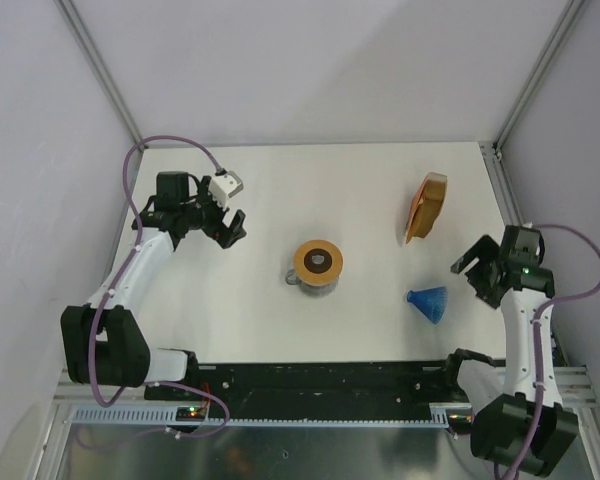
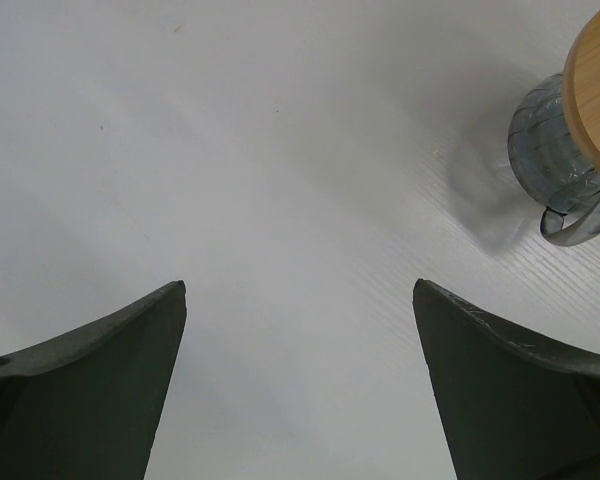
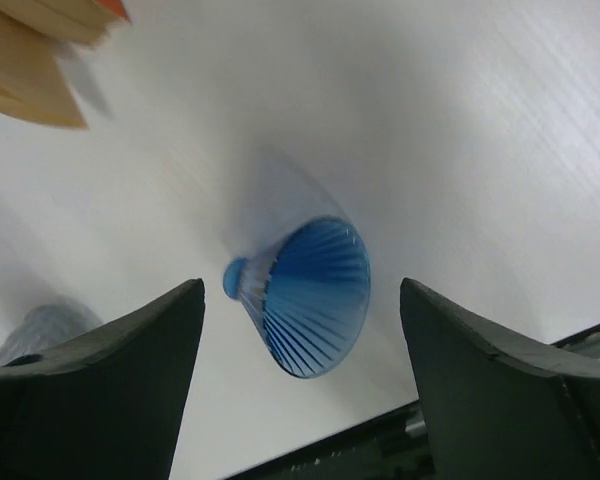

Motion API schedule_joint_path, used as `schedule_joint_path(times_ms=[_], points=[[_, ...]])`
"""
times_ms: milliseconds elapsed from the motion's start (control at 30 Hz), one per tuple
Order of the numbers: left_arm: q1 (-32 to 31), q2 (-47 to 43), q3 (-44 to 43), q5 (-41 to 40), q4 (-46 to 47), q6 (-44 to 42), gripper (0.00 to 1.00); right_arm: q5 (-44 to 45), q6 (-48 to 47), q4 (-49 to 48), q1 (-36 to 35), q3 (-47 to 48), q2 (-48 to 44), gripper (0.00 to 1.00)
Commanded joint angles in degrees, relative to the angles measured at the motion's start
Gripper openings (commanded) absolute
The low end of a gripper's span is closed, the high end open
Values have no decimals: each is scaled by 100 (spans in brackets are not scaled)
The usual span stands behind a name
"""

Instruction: Place the coffee filter in the dripper

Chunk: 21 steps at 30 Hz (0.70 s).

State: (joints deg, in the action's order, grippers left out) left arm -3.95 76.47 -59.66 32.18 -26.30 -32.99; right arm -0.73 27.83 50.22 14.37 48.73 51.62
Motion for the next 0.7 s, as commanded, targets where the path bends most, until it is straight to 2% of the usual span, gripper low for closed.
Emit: schedule_joint_path(times_ms=[0, 200, 300, 467, 533, 667], points=[[33, -82, 7, 221, 33, -4, 100, -1441, 425, -275, 287, -718, -123, 78], [34, -76, 15, 219, 35, 3, 100, -1427, 676, -636, -50, -1144, -505, 76], [33, -76, 16, 208, 32, 2, 100, -1484, 765, -794, -299, -1342, -400, 75], [33, -104, 16, 160, 30, -6, 100, -1898, 862, -1371, -649, -1558, 12, 64], [34, -110, 27, 144, 33, -8, 100, -1953, 846, -1453, -713, -1566, 151, 58], [29, -117, 41, 148, 27, -15, 100, -1996, 756, -1543, -767, -1573, 257, 30]])
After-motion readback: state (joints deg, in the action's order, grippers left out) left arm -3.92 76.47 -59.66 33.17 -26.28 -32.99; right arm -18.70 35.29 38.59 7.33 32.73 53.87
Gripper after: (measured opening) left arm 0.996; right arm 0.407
